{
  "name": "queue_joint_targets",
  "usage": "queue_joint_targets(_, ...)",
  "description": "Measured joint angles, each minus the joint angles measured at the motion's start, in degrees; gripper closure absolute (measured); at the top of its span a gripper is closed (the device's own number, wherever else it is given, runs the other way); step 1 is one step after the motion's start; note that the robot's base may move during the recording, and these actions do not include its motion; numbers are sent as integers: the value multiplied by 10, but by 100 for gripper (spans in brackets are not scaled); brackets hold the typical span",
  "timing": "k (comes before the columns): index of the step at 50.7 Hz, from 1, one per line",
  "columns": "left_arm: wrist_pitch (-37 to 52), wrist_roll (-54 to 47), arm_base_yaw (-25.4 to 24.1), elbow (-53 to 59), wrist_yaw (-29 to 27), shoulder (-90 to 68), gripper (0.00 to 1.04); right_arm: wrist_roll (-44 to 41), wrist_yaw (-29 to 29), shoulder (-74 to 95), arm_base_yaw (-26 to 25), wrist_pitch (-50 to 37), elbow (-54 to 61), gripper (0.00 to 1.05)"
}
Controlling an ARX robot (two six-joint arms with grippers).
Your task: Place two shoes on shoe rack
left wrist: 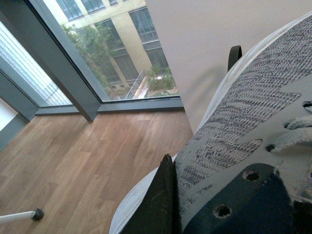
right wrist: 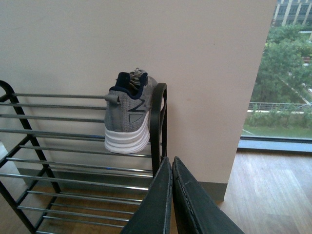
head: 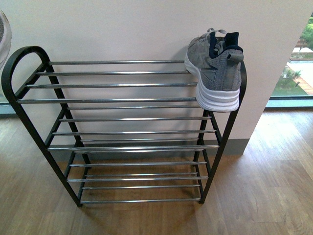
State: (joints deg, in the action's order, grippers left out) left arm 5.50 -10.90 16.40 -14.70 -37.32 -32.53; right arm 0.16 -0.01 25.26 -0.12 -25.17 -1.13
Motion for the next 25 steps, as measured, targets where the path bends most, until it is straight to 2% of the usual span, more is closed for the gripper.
queue_joint_targets(25, 0, 0, 0, 0, 0, 0, 103, 0, 0, -116, 0, 114, 0, 103)
